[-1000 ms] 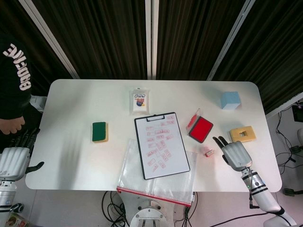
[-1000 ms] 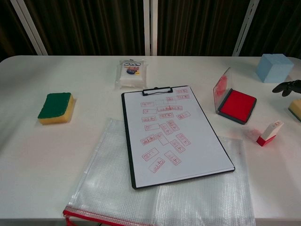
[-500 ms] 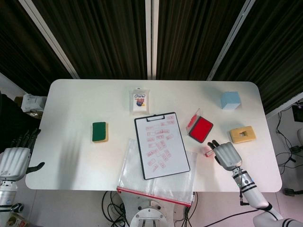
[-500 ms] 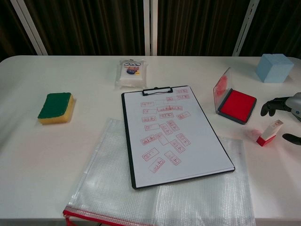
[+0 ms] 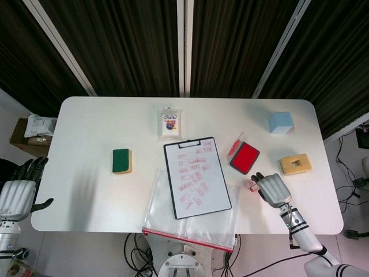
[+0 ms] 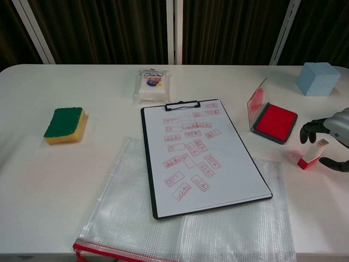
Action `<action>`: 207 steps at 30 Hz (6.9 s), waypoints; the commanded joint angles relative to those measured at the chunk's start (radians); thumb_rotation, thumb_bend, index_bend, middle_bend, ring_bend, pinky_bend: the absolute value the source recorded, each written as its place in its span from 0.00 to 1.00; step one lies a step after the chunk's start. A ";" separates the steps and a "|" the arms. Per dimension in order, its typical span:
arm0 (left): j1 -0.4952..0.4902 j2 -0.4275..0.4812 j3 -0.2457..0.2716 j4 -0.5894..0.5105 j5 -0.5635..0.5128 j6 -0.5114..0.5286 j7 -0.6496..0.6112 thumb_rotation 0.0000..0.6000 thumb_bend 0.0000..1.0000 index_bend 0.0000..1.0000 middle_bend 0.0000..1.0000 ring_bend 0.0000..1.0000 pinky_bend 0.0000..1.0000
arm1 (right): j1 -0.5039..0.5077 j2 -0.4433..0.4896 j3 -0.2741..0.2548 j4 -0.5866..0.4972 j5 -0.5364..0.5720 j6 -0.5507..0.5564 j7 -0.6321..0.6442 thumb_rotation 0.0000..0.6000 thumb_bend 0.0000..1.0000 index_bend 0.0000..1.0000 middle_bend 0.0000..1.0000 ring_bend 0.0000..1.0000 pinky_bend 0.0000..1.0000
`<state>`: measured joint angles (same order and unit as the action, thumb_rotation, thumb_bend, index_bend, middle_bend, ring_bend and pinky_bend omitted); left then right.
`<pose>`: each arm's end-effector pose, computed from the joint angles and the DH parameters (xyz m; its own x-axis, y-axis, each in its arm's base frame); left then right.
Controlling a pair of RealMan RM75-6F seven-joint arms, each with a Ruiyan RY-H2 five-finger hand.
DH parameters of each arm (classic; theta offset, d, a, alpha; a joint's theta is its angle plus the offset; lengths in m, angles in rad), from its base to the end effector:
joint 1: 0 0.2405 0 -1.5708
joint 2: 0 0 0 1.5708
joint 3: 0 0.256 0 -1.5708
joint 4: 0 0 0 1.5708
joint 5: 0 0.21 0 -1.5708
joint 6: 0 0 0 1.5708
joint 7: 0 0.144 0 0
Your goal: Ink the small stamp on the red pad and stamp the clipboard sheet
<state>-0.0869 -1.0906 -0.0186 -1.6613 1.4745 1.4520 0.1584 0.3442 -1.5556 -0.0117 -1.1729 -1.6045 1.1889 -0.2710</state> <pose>-0.3108 0.1742 0.1563 0.5163 0.0687 0.8537 0.8556 0.0033 -0.5177 -0.2926 -0.2437 -0.0004 0.6998 -0.1297 0.7025 -0.6865 -0.3940 0.6112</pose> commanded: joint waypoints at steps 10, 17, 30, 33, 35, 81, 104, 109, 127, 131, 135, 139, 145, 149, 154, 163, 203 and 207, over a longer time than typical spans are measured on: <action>-0.001 -0.003 -0.001 0.006 -0.004 -0.003 -0.007 1.00 0.00 0.03 0.06 0.06 0.15 | 0.003 -0.019 -0.006 0.024 0.000 0.016 0.011 1.00 0.26 0.44 0.43 0.74 1.00; 0.002 -0.001 -0.001 0.006 -0.001 0.003 -0.010 1.00 0.00 0.03 0.06 0.06 0.15 | 0.005 -0.024 -0.009 0.028 -0.003 0.026 0.015 1.00 0.26 0.45 0.43 0.74 1.00; 0.001 0.003 -0.002 0.005 0.001 0.003 -0.012 1.00 0.00 0.03 0.06 0.06 0.15 | 0.009 -0.032 -0.010 0.037 -0.004 0.035 0.010 1.00 0.28 0.51 0.48 0.74 1.00; 0.000 0.004 -0.002 0.003 0.001 0.001 -0.011 1.00 0.00 0.03 0.06 0.06 0.15 | 0.010 -0.035 -0.011 0.039 -0.004 0.037 0.008 1.00 0.29 0.53 0.49 0.74 1.00; -0.001 0.004 -0.001 0.002 0.001 -0.001 -0.010 1.00 0.00 0.03 0.06 0.06 0.15 | 0.011 -0.035 -0.011 0.041 -0.002 0.034 0.006 1.00 0.30 0.54 0.50 0.74 1.00; 0.004 0.014 -0.005 0.007 -0.018 -0.004 -0.017 1.00 0.00 0.03 0.06 0.06 0.15 | 0.302 -0.036 0.129 0.196 0.139 -0.288 0.190 1.00 0.43 0.87 0.74 0.77 1.00; -0.007 0.017 -0.010 -0.002 -0.037 -0.026 -0.006 1.00 0.00 0.03 0.06 0.06 0.15 | 0.321 -0.147 0.083 0.357 0.127 -0.268 0.209 1.00 0.45 0.98 0.82 0.84 1.00; -0.009 0.019 -0.010 -0.006 -0.038 -0.029 -0.002 1.00 0.00 0.03 0.06 0.06 0.15 | 0.318 -0.166 0.075 0.391 0.120 -0.256 0.226 1.00 0.45 1.00 0.85 0.84 1.00; -0.006 0.020 -0.009 -0.014 -0.034 -0.020 0.000 1.00 0.00 0.03 0.06 0.06 0.15 | 0.304 -0.026 0.122 0.155 0.080 -0.053 0.242 1.00 0.45 1.00 0.86 0.84 1.00; -0.004 0.016 -0.006 -0.005 -0.032 -0.018 -0.008 1.00 0.00 0.03 0.06 0.06 0.15 | 0.290 0.046 0.115 0.003 0.056 -0.014 0.200 1.00 0.45 1.00 0.86 0.84 1.00; -0.001 0.015 -0.006 0.000 -0.029 -0.012 -0.015 1.00 0.00 0.03 0.06 0.06 0.15 | 0.286 0.093 0.076 -0.129 0.015 -0.020 0.142 1.00 0.45 1.00 0.87 0.84 1.00; 0.004 0.014 -0.003 0.003 -0.022 -0.004 -0.022 1.00 0.00 0.03 0.06 0.06 0.15 | 0.290 0.082 0.031 -0.204 -0.031 -0.043 0.065 1.00 0.45 1.00 0.87 0.84 1.00; 0.015 0.018 0.001 0.013 -0.029 0.002 -0.034 1.00 0.00 0.03 0.06 0.06 0.15 | 0.280 0.021 -0.010 -0.242 -0.061 -0.062 -0.032 1.00 0.46 1.00 0.87 0.84 1.00; 0.017 0.019 0.001 0.018 -0.031 0.002 -0.045 1.00 0.00 0.03 0.06 0.06 0.15 | 0.275 -0.010 -0.026 -0.245 -0.056 -0.089 -0.059 1.00 0.46 1.00 0.87 0.84 1.00; 0.017 0.016 0.001 0.025 -0.027 0.001 -0.054 1.00 0.00 0.03 0.06 0.06 0.15 | 0.270 -0.033 -0.047 -0.248 -0.070 -0.102 -0.093 1.00 0.46 1.00 0.87 0.84 1.00; 0.022 0.015 0.001 0.034 -0.029 0.003 -0.065 1.00 0.00 0.03 0.06 0.06 0.15 | 0.260 -0.036 -0.063 -0.254 -0.085 -0.107 -0.113 1.00 0.46 1.00 0.87 0.84 1.00; 0.026 0.018 -0.002 0.051 -0.030 0.000 -0.089 1.00 0.00 0.03 0.06 0.06 0.15 | 0.262 -0.104 -0.065 -0.171 -0.071 -0.165 -0.109 1.00 0.46 1.00 0.89 0.84 1.00; 0.026 0.017 -0.002 0.051 -0.028 0.000 -0.088 1.00 0.00 0.03 0.06 0.06 0.15 | 0.263 -0.108 -0.066 -0.166 -0.070 -0.169 -0.108 1.00 0.46 1.00 0.89 0.84 1.00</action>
<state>-0.0611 -1.0736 -0.0205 -1.6106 1.4462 1.4524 0.0709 0.6067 -1.6628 -0.0780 -1.3390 -1.6751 1.0198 -0.3793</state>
